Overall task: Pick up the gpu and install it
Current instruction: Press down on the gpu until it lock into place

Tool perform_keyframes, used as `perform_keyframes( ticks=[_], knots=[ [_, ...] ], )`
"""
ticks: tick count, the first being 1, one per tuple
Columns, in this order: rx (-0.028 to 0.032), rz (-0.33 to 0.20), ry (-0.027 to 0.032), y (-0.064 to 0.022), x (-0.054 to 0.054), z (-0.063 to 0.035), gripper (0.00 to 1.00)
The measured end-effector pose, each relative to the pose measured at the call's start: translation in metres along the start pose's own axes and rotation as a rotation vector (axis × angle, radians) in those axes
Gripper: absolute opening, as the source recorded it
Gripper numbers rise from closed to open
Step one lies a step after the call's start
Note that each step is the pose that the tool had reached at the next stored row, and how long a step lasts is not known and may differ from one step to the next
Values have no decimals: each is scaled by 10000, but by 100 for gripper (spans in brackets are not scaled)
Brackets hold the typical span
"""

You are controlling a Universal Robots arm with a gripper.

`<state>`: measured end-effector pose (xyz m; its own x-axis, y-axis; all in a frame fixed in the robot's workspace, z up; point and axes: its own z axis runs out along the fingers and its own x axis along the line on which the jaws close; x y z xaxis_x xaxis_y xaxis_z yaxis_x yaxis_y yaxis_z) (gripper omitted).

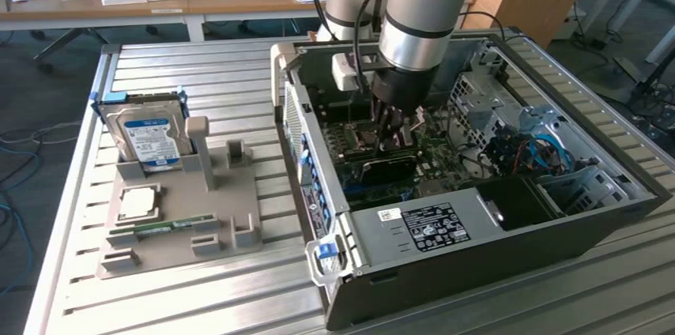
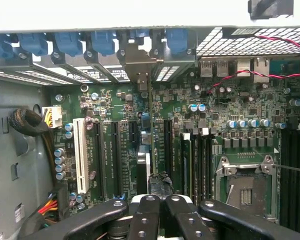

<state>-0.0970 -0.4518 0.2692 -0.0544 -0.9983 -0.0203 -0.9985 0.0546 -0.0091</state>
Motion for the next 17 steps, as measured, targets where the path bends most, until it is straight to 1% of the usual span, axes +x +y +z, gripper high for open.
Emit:
perform_keyframes(
  ticks=[17],
  knots=[
    [-2, -1, 3, -1, 15, 20, 11]
  ],
)
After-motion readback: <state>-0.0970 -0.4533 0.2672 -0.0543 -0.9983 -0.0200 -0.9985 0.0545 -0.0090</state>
